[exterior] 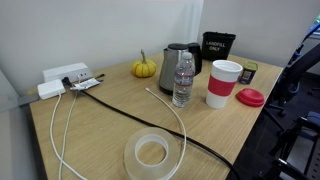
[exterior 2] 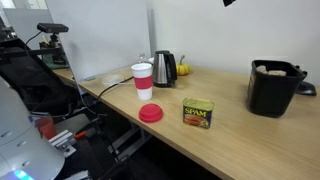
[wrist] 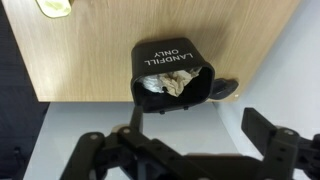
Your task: Remove the brown paper from the bin and put it on the table
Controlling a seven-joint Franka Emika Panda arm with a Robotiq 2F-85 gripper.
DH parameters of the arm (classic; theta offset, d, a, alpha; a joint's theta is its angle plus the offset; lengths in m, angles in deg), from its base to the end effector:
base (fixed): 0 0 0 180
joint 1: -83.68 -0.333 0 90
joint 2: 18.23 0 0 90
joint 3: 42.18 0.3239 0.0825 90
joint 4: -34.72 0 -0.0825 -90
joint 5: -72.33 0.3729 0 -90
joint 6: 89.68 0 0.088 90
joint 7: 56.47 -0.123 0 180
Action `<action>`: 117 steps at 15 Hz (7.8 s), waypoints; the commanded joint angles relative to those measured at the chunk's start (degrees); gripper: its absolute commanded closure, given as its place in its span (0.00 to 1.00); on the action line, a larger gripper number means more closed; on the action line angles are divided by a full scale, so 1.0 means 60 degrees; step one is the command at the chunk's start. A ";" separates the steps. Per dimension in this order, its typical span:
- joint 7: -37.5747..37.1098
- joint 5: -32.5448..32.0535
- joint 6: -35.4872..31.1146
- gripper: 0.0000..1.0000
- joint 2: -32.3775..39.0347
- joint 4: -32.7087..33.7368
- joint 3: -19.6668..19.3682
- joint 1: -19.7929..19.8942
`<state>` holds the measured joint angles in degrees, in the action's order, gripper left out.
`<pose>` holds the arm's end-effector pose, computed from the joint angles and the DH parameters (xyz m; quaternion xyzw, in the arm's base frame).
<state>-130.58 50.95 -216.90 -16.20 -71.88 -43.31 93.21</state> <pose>0.5839 -0.1264 0.5272 0.7748 -0.5895 0.2213 0.0562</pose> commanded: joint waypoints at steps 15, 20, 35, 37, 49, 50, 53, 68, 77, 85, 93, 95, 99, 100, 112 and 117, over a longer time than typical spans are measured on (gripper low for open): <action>0.0087 0.1540 0.3334 0.00 0.1706 0.3318 -0.0792 -0.0586; 0.0087 0.1541 0.3340 0.00 0.1711 0.3331 -0.0793 -0.0587; -0.0672 0.3435 0.3544 0.00 0.3242 0.4424 -0.1460 -0.0184; -0.0621 0.3619 0.3551 0.00 0.3576 0.4692 -0.1559 -0.0099; -0.0466 0.4232 0.3078 0.00 0.5115 0.5627 -0.1786 0.0535; -0.0493 0.4233 0.2926 0.00 0.5250 0.5668 -0.1799 0.0567; -0.0561 0.4234 0.2281 0.00 0.5618 0.5752 -0.1830 0.0613; -0.0533 0.4087 0.0661 0.00 0.6302 0.5567 -0.2031 0.0604; -0.0537 0.4084 0.0662 0.00 0.6301 0.5569 -0.2032 0.0586; -0.0537 0.4084 0.0662 0.00 0.6301 0.5569 -0.2032 0.0586; -0.0478 0.4102 0.0707 0.00 0.6301 0.5591 -0.2010 0.0607; -0.0353 0.4095 0.0675 0.00 0.6311 0.5645 -0.1982 0.0626; 0.0331 0.4090 0.0614 0.00 0.6351 0.5797 -0.1883 0.0683; 0.0525 0.4067 0.0583 0.00 0.6387 0.5864 -0.1885 0.0684; 0.1917 0.3994 -0.0542 0.00 0.7133 0.6511 -0.1683 0.0654; 0.1733 0.3981 -0.0663 0.00 0.7105 0.6323 -0.1725 0.0523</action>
<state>-120.18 74.84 -220.87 26.43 -33.94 -53.66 96.34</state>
